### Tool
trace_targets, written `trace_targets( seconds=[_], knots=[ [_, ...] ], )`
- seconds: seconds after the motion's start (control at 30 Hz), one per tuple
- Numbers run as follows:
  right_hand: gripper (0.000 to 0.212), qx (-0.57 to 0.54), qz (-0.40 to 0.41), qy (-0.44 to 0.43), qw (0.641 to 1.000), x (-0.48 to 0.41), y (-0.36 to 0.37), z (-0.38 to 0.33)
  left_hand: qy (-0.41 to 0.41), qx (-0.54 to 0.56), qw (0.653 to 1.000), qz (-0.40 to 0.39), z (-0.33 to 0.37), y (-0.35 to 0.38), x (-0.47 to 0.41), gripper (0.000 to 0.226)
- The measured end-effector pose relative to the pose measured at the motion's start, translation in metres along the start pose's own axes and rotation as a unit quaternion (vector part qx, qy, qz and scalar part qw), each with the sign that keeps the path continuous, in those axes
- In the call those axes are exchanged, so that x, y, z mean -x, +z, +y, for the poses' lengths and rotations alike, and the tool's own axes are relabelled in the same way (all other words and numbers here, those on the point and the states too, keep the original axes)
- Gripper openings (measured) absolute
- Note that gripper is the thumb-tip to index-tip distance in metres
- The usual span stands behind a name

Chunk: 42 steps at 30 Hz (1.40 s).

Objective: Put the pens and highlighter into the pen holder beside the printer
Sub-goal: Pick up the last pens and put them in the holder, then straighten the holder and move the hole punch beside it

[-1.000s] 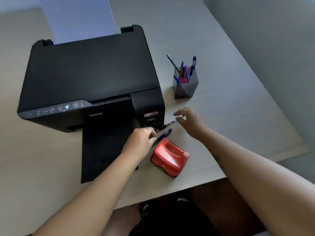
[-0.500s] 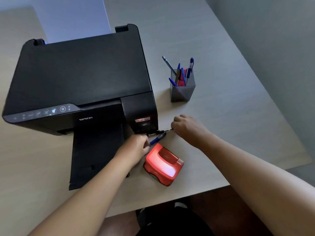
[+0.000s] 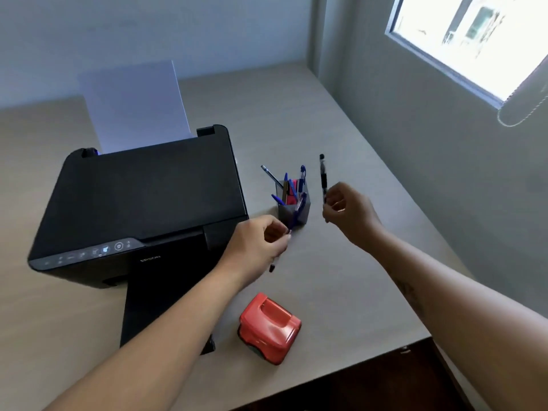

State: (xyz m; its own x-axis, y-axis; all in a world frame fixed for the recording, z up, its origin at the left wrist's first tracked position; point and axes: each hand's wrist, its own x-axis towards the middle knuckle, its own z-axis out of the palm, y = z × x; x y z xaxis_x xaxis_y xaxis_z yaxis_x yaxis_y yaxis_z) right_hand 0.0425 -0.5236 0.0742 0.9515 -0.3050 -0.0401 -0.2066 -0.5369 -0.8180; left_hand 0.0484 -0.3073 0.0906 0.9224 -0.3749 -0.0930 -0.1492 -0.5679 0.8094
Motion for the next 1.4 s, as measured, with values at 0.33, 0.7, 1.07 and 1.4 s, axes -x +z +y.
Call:
trace_targets(
  seconds=[0.33,0.7,1.07,1.4],
  knots=[
    [0.007,-0.09,0.005,0.015,0.996,-0.054,0.012,-0.008,-0.044,0.062,0.979,0.19,0.028,0.03,-0.096,0.009],
    [0.006,0.002,-0.057,-0.006,0.998,-0.081,0.037,0.03,-0.073,0.019,0.973,0.218,0.007,0.059,-0.119,0.015],
    [0.024,0.004,-0.034,0.029,0.999,-0.047,0.027,0.037,-0.02,-0.12,0.985,0.122,0.013,0.032,-0.114,0.024],
    [0.036,0.027,-0.053,0.086,0.995,0.103,0.074,0.055,0.05,-0.524,0.85,-0.036,0.006,0.033,-0.127,0.096]
  ],
)
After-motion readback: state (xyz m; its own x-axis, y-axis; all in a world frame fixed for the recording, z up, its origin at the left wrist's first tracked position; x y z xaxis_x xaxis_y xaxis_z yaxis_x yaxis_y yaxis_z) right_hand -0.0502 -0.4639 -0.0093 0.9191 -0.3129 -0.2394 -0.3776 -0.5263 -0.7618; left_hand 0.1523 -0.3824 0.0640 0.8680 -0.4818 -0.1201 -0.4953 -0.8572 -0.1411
